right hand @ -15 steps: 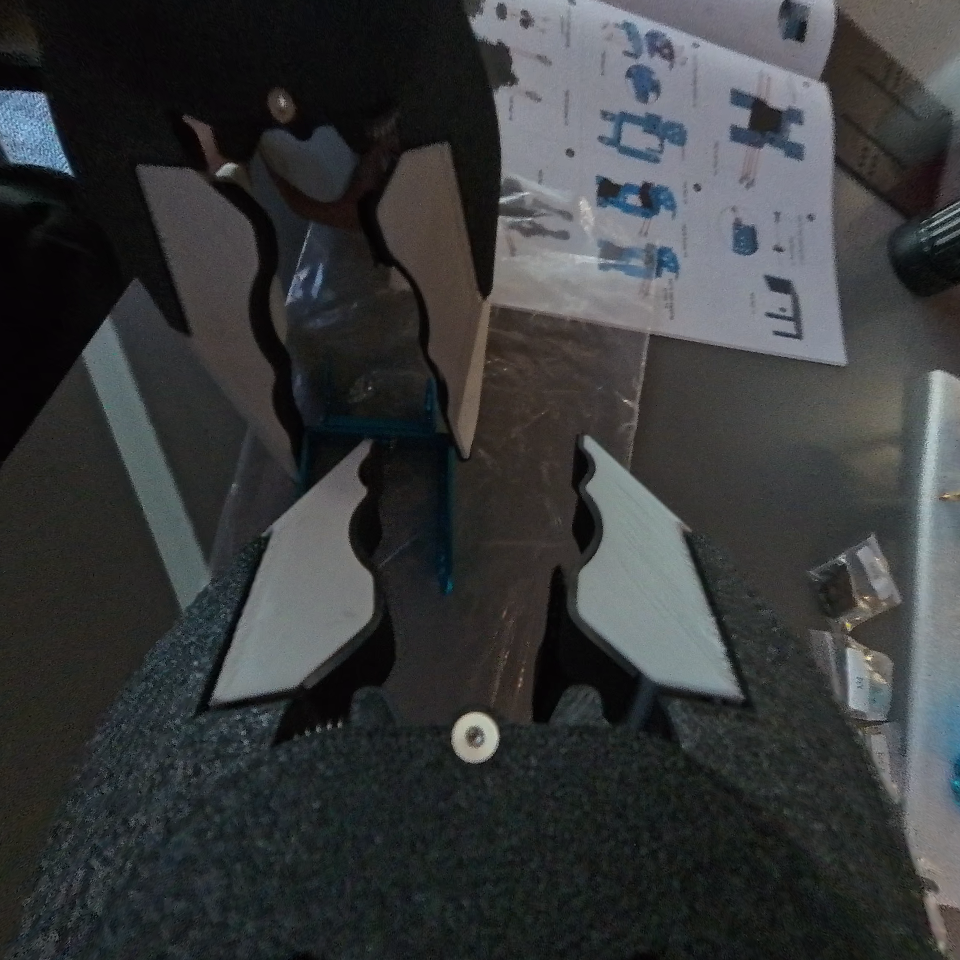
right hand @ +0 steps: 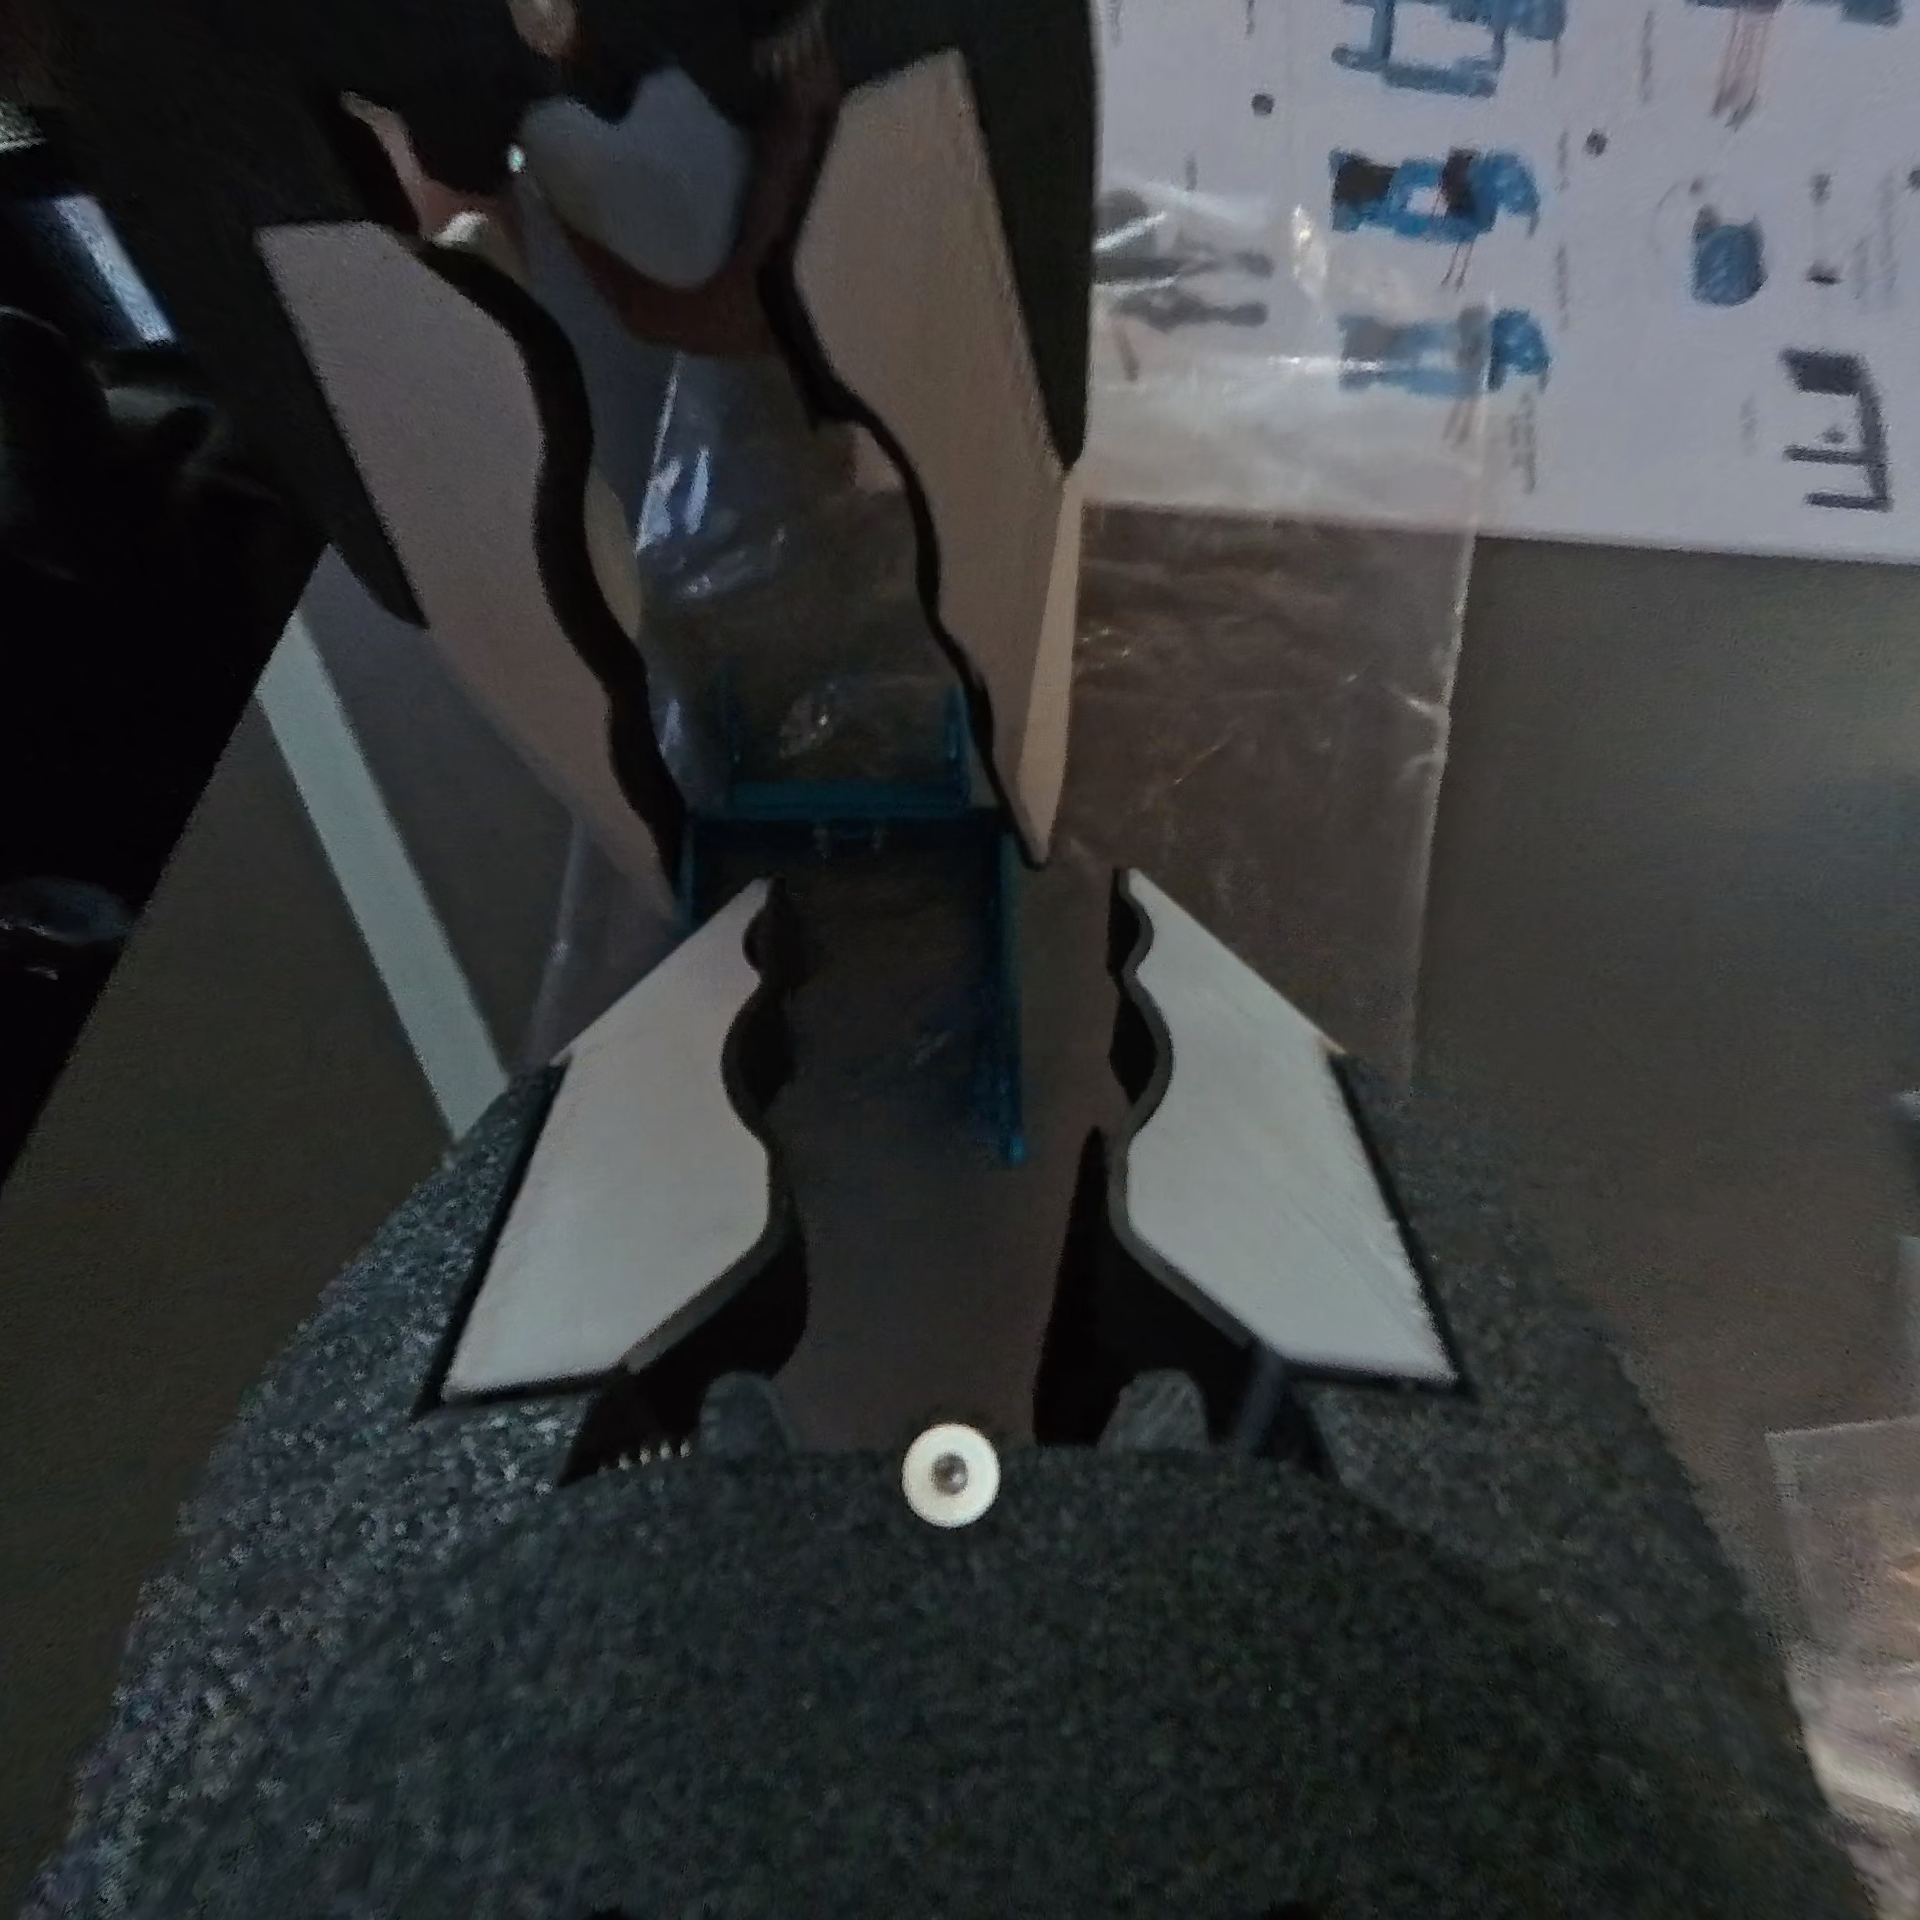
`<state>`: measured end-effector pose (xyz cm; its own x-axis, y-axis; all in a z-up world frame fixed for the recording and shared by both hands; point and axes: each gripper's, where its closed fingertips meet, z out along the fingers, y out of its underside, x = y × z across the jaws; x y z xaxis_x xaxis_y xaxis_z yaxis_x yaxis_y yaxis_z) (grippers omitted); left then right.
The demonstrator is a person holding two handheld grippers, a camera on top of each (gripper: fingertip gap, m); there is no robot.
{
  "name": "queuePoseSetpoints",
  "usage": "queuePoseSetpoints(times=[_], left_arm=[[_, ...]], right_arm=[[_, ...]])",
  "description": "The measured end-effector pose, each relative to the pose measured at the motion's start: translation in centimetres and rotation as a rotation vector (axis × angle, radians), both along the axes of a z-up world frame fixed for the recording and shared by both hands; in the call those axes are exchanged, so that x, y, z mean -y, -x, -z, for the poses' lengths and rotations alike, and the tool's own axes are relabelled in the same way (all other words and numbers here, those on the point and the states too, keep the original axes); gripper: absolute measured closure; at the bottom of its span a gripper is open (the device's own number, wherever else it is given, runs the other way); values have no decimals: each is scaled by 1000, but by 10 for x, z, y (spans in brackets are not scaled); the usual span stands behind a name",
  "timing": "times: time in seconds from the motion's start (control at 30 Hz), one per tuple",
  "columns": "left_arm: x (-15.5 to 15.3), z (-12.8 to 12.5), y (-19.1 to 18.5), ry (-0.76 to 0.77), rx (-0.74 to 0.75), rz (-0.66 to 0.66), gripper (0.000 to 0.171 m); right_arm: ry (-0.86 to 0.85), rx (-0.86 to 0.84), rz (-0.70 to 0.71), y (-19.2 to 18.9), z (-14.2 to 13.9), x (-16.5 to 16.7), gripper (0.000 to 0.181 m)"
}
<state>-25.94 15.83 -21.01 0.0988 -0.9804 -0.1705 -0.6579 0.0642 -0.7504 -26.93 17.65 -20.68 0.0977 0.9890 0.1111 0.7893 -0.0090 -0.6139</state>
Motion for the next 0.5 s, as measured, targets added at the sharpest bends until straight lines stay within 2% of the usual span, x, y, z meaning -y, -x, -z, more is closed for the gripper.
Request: queuePoseSetpoints(times=[0.13,0.37,0.5], left_arm=[[0,0,0,0,0,1,110],[1,0,0,-4,0,-3,109],[2,0,0,-4,0,0,109]], right_arm=[[-33,-37,51,6,0,3,133],[22,-100,71,6,2,3,134],[131,-129,85,6,0,3,140]])
